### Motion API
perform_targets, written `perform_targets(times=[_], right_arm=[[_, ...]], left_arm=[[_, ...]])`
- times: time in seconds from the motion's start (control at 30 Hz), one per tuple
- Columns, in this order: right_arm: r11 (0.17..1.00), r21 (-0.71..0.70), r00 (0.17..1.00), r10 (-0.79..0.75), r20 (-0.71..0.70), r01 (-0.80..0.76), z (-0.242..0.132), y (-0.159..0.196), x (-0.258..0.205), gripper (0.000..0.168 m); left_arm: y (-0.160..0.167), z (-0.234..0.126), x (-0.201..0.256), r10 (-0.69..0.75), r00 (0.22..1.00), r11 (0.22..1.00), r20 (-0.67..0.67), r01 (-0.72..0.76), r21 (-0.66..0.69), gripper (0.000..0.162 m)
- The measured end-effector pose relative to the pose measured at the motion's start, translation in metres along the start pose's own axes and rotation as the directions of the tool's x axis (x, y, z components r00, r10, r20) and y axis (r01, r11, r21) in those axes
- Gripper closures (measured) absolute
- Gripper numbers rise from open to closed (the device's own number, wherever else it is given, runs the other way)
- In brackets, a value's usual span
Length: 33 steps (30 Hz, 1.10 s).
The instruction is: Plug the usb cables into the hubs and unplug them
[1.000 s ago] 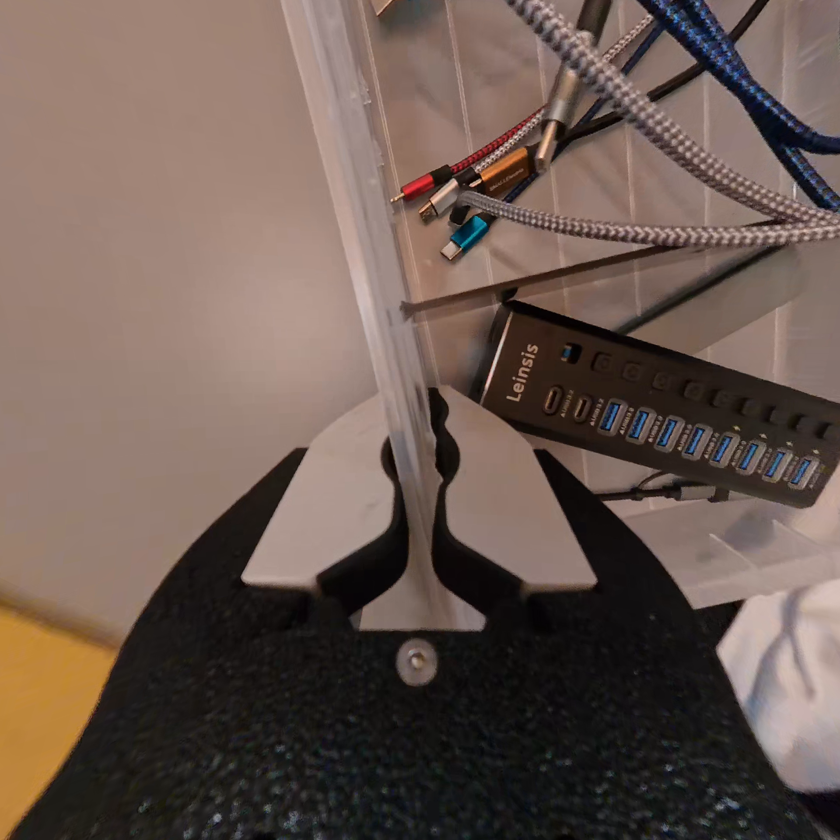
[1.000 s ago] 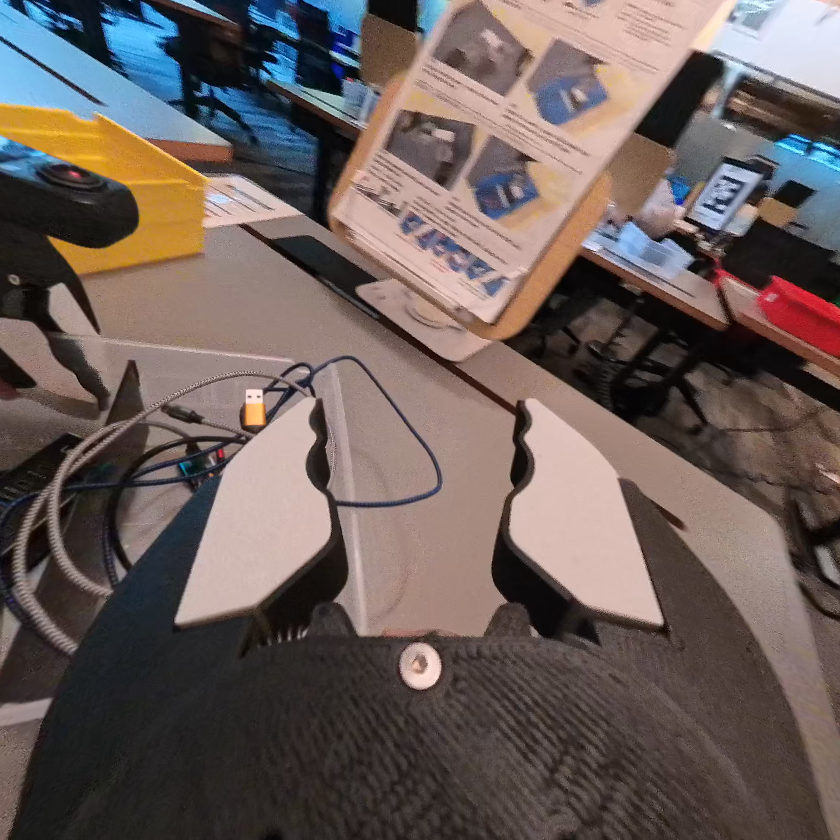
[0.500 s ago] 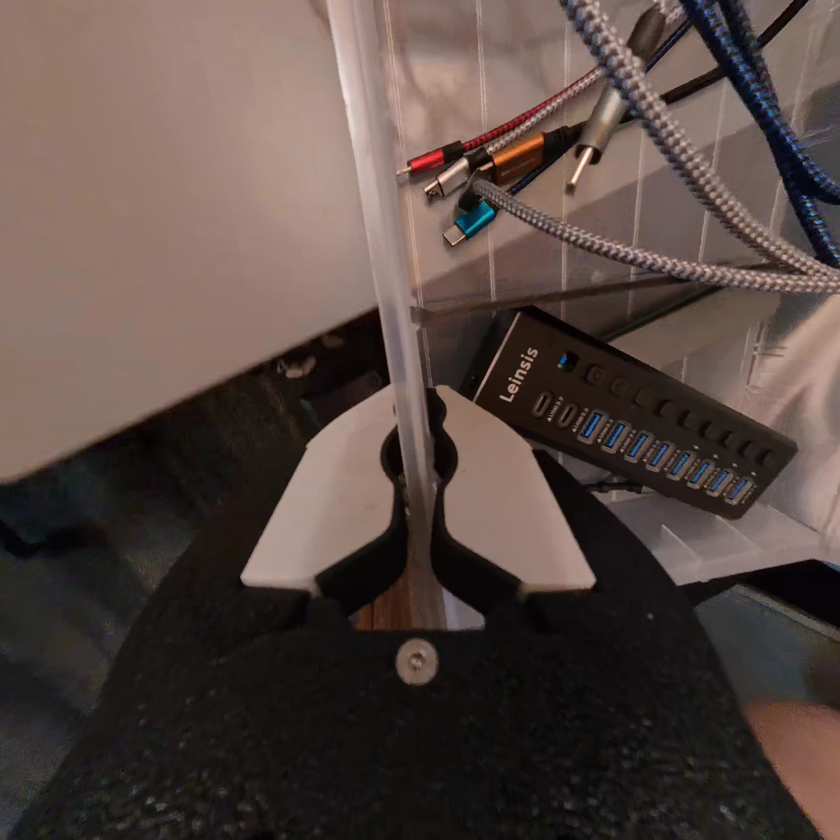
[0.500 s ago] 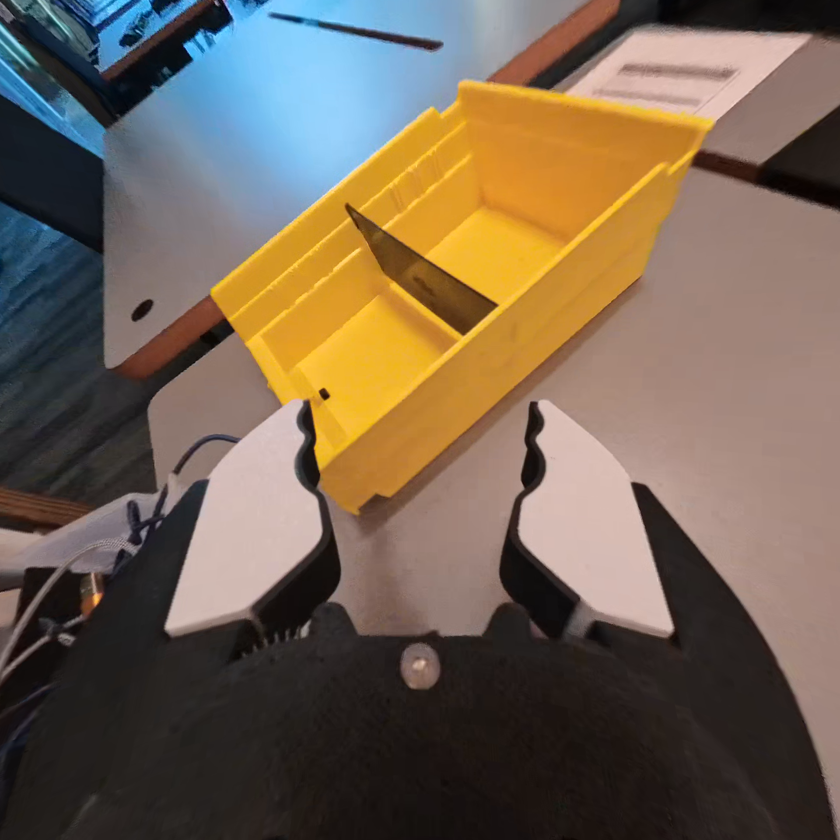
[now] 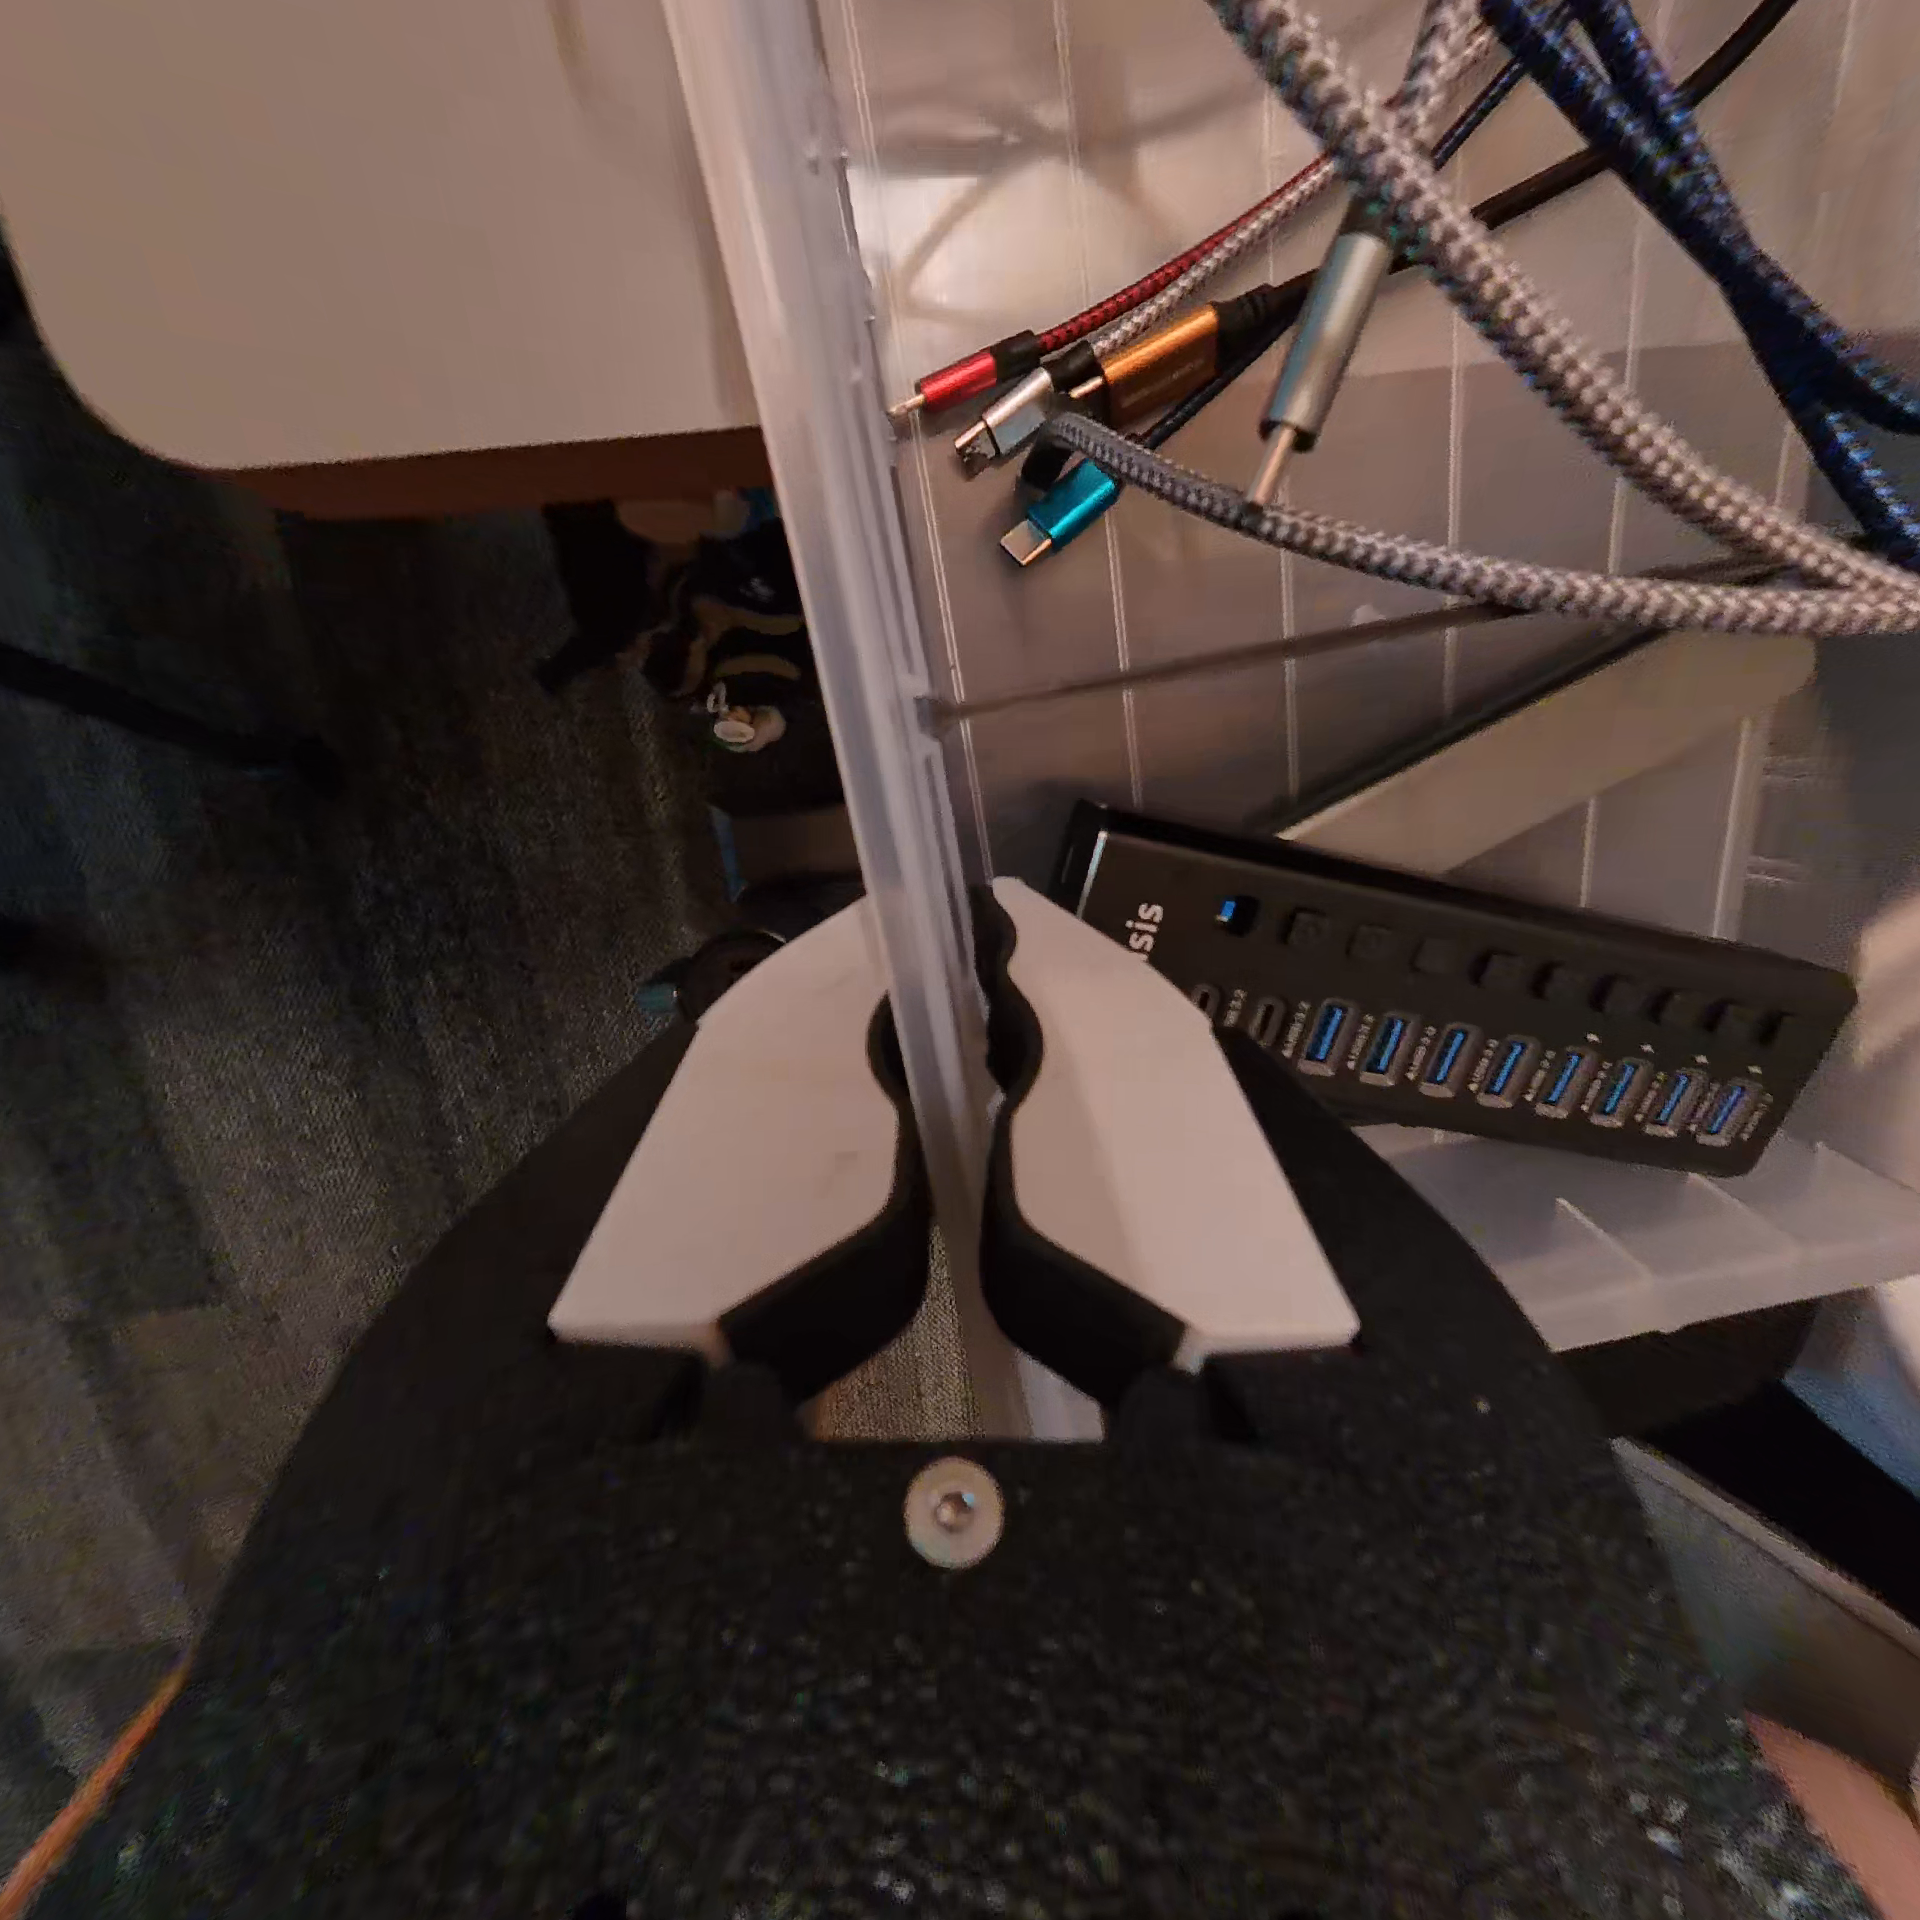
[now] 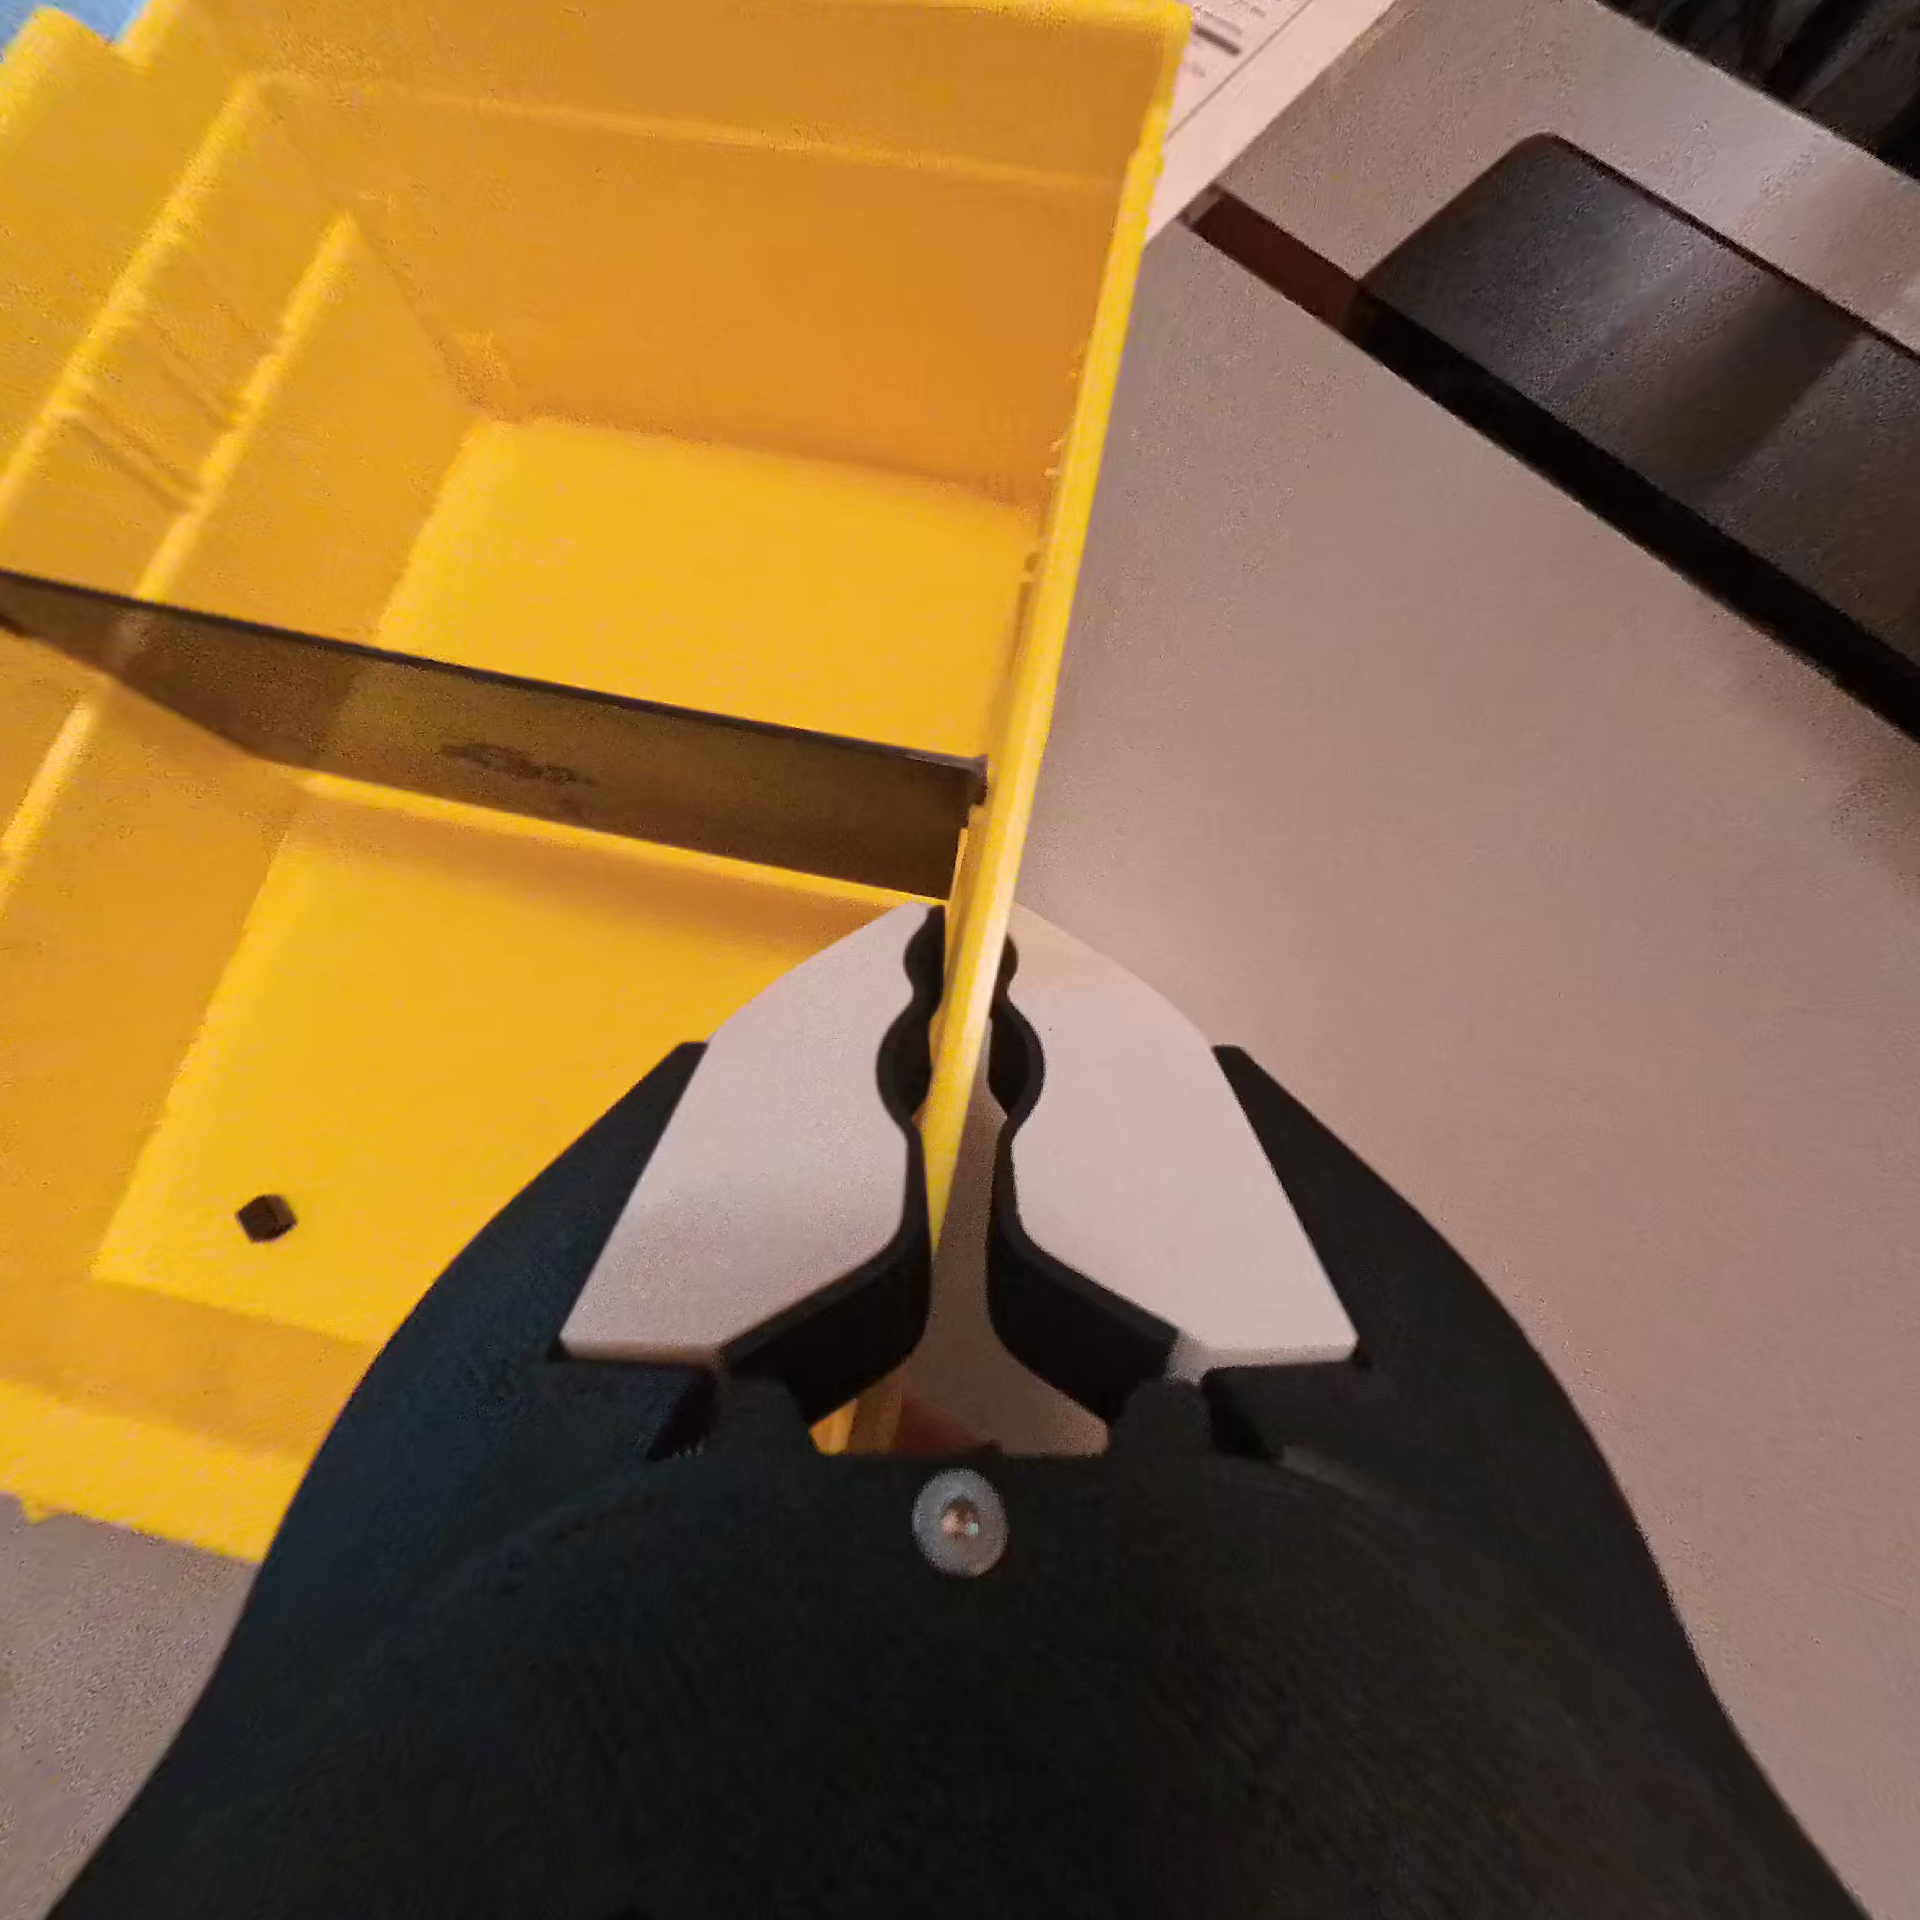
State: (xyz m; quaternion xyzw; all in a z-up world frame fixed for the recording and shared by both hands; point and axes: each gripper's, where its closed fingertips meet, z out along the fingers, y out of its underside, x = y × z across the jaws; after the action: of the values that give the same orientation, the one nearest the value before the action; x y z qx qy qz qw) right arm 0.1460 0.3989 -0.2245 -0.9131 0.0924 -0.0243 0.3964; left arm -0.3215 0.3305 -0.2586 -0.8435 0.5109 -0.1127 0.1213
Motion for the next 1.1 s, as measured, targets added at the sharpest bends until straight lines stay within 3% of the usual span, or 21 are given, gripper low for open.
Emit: perform_targets(times=[0.1,0.33,0.5,0.67,0.9,1.1], right_arm=[[0.995,-0.020,0.992,-0.100,0.078,0.102,-0.030,0.021,0.024,0.163],[0.977,0.077,0.980,-0.197,-0.021,0.198,-0.160,0.083,0.105,0.162],[0.988,0.133,0.991,-0.064,-0.115,0.079,-0.251,0.149,0.201,0.161],[0.976,0.204,0.947,0.136,-0.292,-0.077,-0.328,0.214,0.312,0.160],[0.897,0.314,0.806,0.424,-0.412,-0.311,-0.367,0.287,0.433,0.158],[0.857,0.298,0.771,0.510,-0.382,-0.420,-0.358,0.309,0.475,0.159]], left_arm=[[0.003,-0.003,-0.012,-0.040,0.999,0.999,0.021,0.040,-0.003,0.156],[-0.037,0.006,-0.025,-0.025,1.000,0.999,0.002,0.025,-0.024,0.156],[-0.105,0.027,-0.029,-0.012,1.000,0.999,-0.001,0.012,-0.039,0.156],[-0.201,0.061,-0.033,0.017,1.000,1.000,0.003,-0.017,0.002,0.156],[-0.329,0.105,-0.030,0.042,0.999,0.999,0.003,-0.042,0.033,0.156],[-0.378,0.122,-0.036,0.029,1.000,0.999,0.008,-0.029,0.034,0.156]])
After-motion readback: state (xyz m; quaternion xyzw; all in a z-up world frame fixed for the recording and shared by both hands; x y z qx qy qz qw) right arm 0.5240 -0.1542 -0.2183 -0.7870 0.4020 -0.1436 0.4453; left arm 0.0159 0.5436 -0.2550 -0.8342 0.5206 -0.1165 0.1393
